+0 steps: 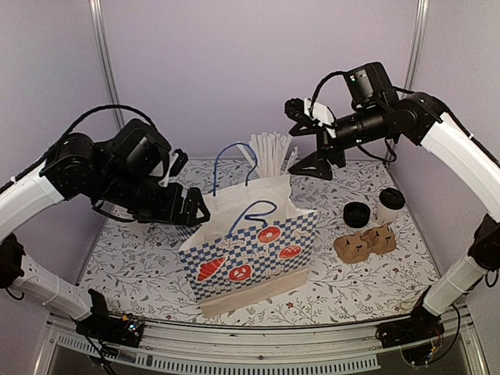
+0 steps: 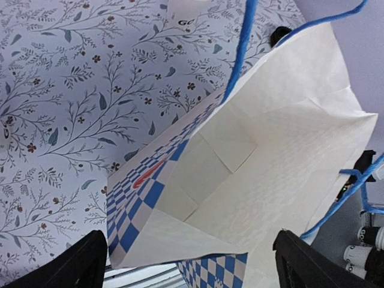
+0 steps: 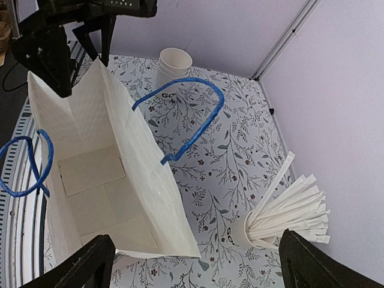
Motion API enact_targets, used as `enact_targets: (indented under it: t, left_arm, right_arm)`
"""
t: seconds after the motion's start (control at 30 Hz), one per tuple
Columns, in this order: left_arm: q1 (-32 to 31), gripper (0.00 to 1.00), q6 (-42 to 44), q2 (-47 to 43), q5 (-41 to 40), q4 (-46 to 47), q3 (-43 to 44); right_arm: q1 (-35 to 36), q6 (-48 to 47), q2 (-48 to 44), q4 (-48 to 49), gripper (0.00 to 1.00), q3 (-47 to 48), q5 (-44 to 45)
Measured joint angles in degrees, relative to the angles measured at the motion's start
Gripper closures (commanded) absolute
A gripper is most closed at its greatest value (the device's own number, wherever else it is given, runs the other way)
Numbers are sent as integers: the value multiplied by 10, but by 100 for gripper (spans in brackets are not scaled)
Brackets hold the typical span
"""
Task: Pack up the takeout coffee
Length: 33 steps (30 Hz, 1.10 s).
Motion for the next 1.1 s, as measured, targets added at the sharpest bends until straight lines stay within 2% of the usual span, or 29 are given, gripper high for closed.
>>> enact_targets:
  t: [0.2, 0.37, 0.67, 0.9, 1.1]
  left_arm:
    - [-39, 0, -55, 70, -63, -83, 35]
    - [-45, 1, -78, 65, -78, -118, 35]
    - [-38, 0, -127, -32, -99, -134, -27]
    - [-5, 0, -140, -45, -114, -137, -73]
    - [14, 0, -143, -58, -135, -137, -78]
  right_arm:
    - [89, 3, 29, 12, 1, 13, 79]
    - [137, 0, 54, 3, 1, -10, 145]
    - [133, -6, 60, -2, 1, -51, 305]
    - [112, -14, 56, 5, 1, -75, 385]
    - [73, -16, 56, 25, 1, -84, 440]
